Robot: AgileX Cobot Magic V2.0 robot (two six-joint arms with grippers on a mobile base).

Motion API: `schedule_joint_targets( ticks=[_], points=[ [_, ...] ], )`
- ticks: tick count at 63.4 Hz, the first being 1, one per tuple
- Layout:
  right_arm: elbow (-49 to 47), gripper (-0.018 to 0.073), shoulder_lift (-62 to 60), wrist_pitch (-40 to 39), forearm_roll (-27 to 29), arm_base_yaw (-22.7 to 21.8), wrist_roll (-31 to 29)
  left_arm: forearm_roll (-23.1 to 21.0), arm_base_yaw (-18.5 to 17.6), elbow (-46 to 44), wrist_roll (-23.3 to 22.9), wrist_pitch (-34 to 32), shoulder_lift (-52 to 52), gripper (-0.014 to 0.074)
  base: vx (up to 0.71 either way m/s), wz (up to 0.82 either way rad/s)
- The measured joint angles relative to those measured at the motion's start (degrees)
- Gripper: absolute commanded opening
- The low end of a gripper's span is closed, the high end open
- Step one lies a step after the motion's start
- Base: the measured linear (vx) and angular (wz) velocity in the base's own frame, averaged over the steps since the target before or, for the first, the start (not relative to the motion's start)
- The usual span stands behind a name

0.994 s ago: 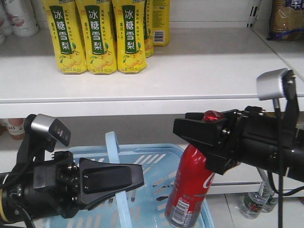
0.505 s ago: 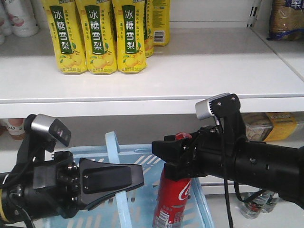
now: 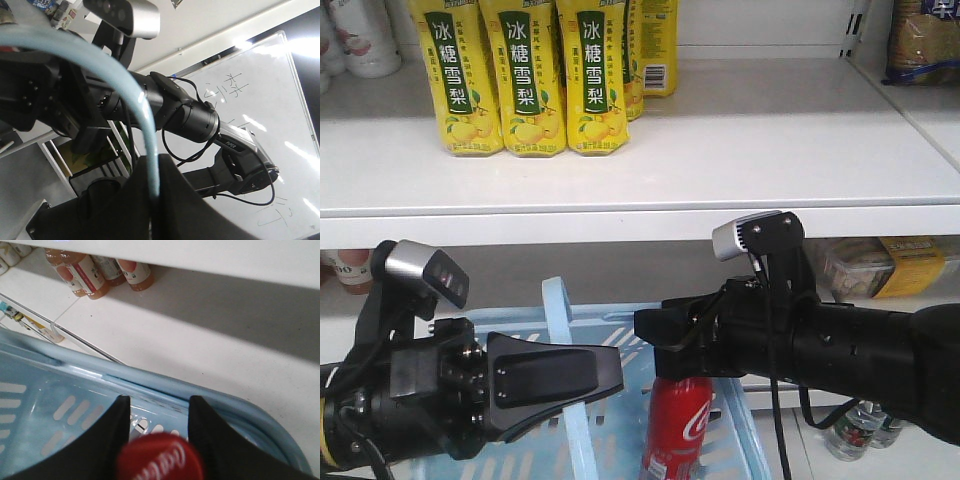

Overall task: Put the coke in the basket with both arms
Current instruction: 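Lower the bottle into the basket and open the right gripper, then withdraw the open right gripper away from the basket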

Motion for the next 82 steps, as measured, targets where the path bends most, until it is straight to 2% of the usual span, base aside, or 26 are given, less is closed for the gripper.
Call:
schedule_joint_targets(
  ticks=[11, 22, 28, 35, 48, 68, 82],
  points=[
    [-0.1, 0.0511, 0.0, 0.0, 0.4, 0.0, 0.0, 1.7, 0.0, 0.6, -0.1, 2.1, 0.1, -0.0008, 0.00, 0.00],
    [-0.1, 0.0503, -0.2, -0.8, 0.6, 0.0, 0.0, 2.3, 0.0, 0.9, -0.6, 2.3, 0.1, -0.0008, 0.00, 0.00],
    [-0.1, 0.0459, -1.3, -2.8, 0.6, 0.0, 0.0, 2.0, 0.0, 1.0, -0.6, 1.6, 0.1, -0.0007, 0.00, 0.00],
    [-0.1, 0.0338, -4.5, -7.3, 0.4, 0.0, 0.0, 1.7, 0.0, 1.0, -0.6, 1.5, 0.1, -0.0007, 0.00, 0.00],
    [-0.1, -0.0010, -12.0, -12.5, -1.2, 0.0, 0.0, 1.7, 0.0, 1.0, -0.6, 2.0, 0.1, -0.0007, 0.00, 0.00],
    [0.6, -0.0005, -25.1, -14.2, -9.0, 0.0, 0.1, 1.7, 0.0, 1.0, -0.6, 1.7, 0.1, -0.0007, 0.00, 0.00],
    [10.5, -0.0005, -35.8, -24.5, -9.3, 0.0, 0.0, 1.7, 0.0, 1.0, -0.6, 1.7, 0.1, -0.0007, 0.00, 0.00]
  ],
)
